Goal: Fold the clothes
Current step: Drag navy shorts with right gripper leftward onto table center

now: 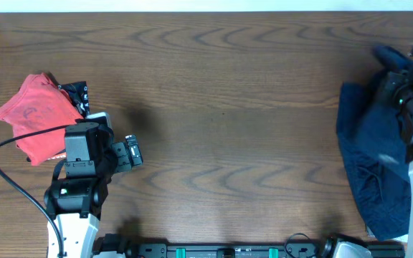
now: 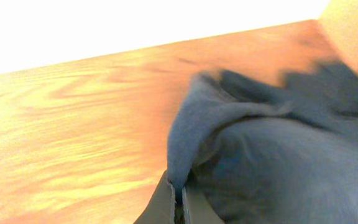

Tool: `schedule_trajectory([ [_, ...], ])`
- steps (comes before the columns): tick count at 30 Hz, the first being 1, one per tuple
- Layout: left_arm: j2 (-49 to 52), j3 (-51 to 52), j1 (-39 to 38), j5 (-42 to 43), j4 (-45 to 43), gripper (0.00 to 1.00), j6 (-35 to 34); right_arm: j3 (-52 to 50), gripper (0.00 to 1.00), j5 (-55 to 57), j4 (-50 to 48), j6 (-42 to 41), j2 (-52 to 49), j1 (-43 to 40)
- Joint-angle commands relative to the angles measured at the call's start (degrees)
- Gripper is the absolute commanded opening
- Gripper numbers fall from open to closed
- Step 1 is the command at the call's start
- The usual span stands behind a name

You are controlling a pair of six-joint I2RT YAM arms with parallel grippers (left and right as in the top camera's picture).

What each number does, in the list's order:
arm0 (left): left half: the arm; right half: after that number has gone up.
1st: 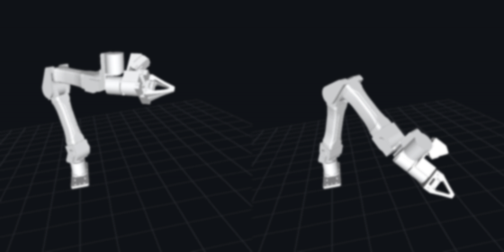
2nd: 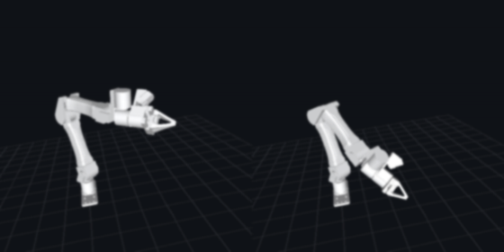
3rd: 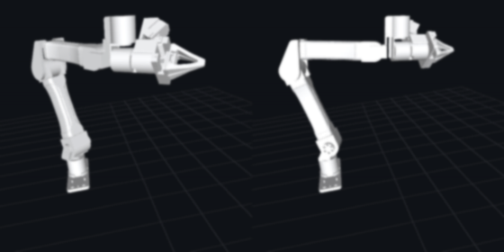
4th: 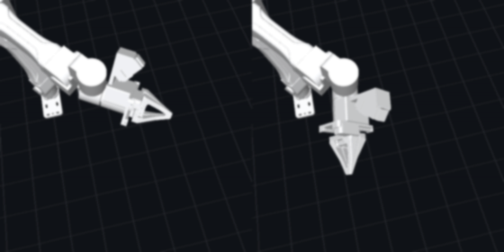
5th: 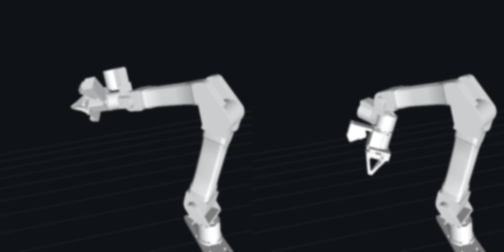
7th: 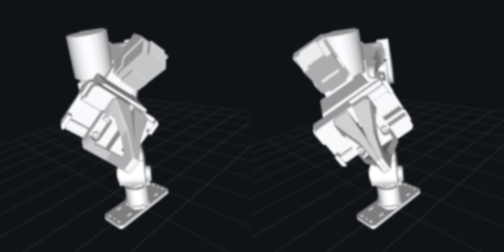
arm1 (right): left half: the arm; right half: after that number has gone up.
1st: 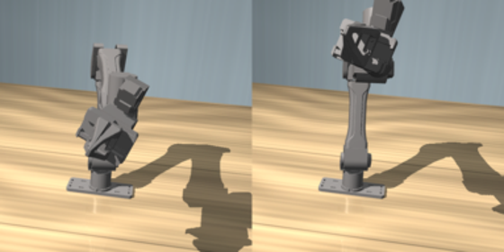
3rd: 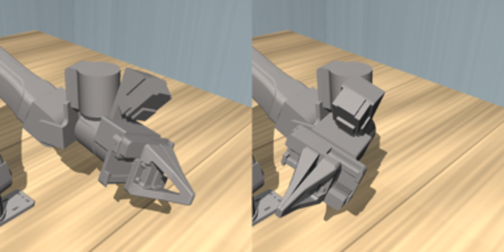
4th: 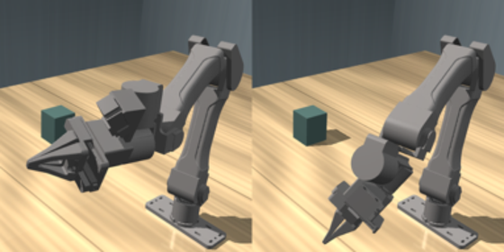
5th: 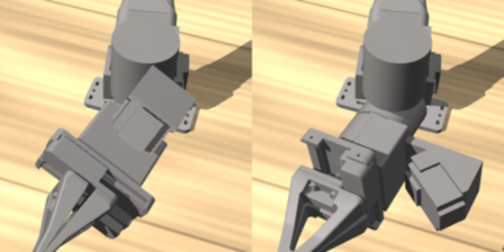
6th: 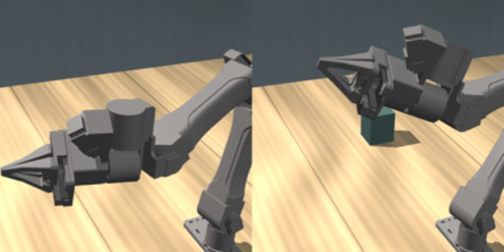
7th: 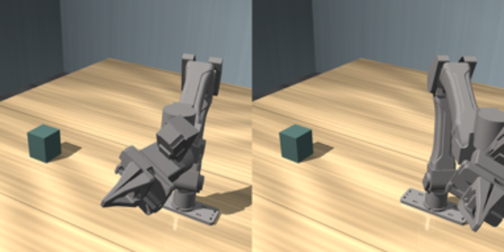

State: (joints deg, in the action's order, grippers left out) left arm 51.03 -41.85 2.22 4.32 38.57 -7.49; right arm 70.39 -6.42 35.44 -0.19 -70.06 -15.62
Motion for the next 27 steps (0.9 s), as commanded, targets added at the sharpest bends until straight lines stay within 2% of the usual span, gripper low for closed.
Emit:
schedule_trajectory([
  [1,0.1,-1.3,0.2,0.2,0.0,0.98,-0.1,-0.5,0.01,-13.1,4.2,5.6,-0.8,3.1],
  [5,0.1,-1.3,0.2,0.2,0.0,0.98,-0.1,-2.0,0.01,-15.9,9.2,6.2,-2.3,7.5],
  [9,0.1,-1.3,0.2,0.2,-0.1,0.98,-0.1,-2.9,0.01,-19.2,8.1,5.1,-4.7,12.9],
  [13,0.1,-1.3,0.2,0.2,-0.1,0.98,-0.1,-2.9,0.01,-22.6,-2.6,-0.5,-6.3,19.2],
  [18,0.1,-1.3,0.2,0.2,0.0,0.98,-0.1,-2.9,0.01,-22.7,-22.5,-4.5,-9.1,27.4],
  [21,0.1,-1.3,0.2,0.2,0.0,0.98,-0.1,-2.9,0.01,-22.1,-25.0,-4.5,-12.3,32.1],
  [22,0.1,-1.3,0.2,0.2,0.0,0.98,-0.1,-2.9,0.04,-22.0,-24.4,-4.5,-13.7,33.2],
  [23,0.1,-1.3,0.2,0.2,0.0,0.98,-0.1,-2.9,0.19,-21.7,-23.9,-4.5,-15.0,34.1],
  [25,0.2,-1.3,0.2,0.2,-0.1,0.98,-0.1,-2.9,0.79,-18.6,-22.2,-4.5,-17.6,35.5],
  [26,0.2,-1.3,0.2,0.2,-0.1,0.98,-0.1,-2.9,0.99,-15.9,-21.0,-4.5,-18.7,35.8],
  [27,0.2,-1.3,0.2,0.2,-0.1,0.98,-0.1,-2.9,0.99,-13.0,-19.7,-4.7,-19.3,35.8],
])
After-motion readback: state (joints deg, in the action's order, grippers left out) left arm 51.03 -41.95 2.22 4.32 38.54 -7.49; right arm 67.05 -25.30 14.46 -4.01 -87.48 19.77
